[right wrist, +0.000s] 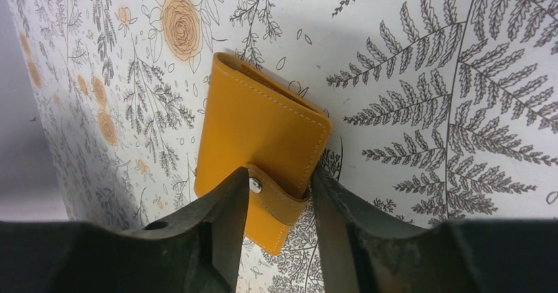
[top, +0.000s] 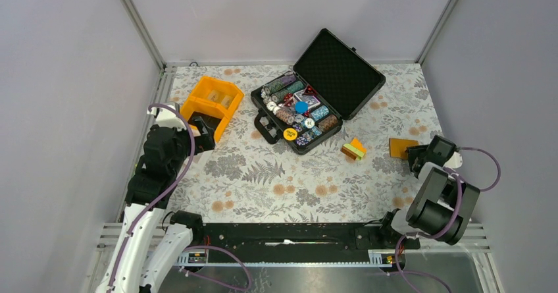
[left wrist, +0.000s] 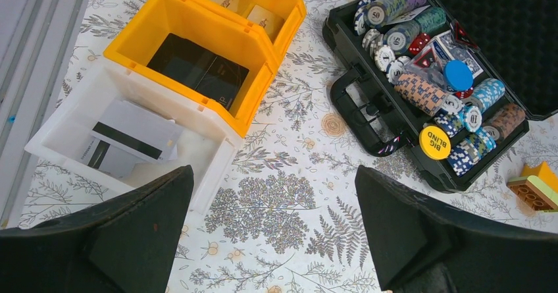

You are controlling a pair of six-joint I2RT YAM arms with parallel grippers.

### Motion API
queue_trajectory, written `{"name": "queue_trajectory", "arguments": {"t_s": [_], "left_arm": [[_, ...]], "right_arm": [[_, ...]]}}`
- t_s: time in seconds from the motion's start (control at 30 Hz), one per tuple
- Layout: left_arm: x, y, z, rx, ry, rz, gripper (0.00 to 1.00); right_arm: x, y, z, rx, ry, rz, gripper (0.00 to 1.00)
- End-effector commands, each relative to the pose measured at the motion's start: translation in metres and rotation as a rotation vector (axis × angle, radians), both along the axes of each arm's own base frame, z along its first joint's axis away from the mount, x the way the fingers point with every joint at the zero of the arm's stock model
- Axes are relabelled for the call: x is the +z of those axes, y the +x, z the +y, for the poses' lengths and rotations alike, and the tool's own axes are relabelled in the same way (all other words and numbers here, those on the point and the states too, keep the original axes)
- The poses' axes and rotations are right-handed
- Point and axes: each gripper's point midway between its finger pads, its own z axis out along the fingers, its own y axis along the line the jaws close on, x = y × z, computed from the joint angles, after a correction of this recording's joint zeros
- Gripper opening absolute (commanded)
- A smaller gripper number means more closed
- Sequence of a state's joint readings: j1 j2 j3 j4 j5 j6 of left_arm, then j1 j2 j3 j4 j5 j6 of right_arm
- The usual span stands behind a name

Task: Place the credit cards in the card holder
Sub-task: Open the card holder at the center of the board.

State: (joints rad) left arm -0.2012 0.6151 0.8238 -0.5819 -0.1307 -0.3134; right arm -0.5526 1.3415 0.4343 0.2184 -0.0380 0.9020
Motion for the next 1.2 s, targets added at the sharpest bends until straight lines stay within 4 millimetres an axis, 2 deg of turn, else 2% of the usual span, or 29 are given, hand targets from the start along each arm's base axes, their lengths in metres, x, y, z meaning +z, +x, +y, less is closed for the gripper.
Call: {"name": "queue_trajectory", "arguments": {"t_s": [0.0,0.07,0.2,0.37,0.53,0.83,1.0,1.1,1.17], "left_arm": [[0.006,0.004,-0.002,-0.011,0.006,-0.033,0.99],[0.005,0.004,-0.002,-0.012,0.006,-0.031,0.99],[0.005,0.004,-0.003,-0.016,0.007,-0.03,0.99],[0.004,0.005,-0.004,-0.021,0.007,-0.029,0.99],[0.003,0.005,-0.006,-0.03,0.006,-0.022,0.99],[0.0,0.006,-0.01,-0.047,0.001,-0.015,0.99],[0.0,0.006,-0.012,-0.056,-0.001,-0.013,0.99],[-0.001,0.006,-0.012,-0.059,-0.001,-0.01,0.99],[-0.001,0.006,-0.013,-0.062,-0.003,-0.01,0.99]], "right_arm": [[-0.012,-0.003,-0.006,0.003,-0.026,0.043,0.42],[-0.014,0.001,-0.005,0.027,-0.022,0.038,0.31],[-0.017,0.005,-0.003,0.068,-0.025,0.047,0.19],[-0.01,0.004,-0.005,0.118,-0.078,0.056,0.01],[-0.009,0.004,0.005,0.224,-0.095,0.083,0.0],[0.002,0.023,0.051,0.426,-0.114,0.109,0.0],[0.01,0.024,0.076,0.497,-0.106,0.097,0.0],[0.026,0.022,0.082,0.506,-0.126,0.057,0.0],[0.046,0.023,0.084,0.503,-0.153,0.0,0.0]]}}
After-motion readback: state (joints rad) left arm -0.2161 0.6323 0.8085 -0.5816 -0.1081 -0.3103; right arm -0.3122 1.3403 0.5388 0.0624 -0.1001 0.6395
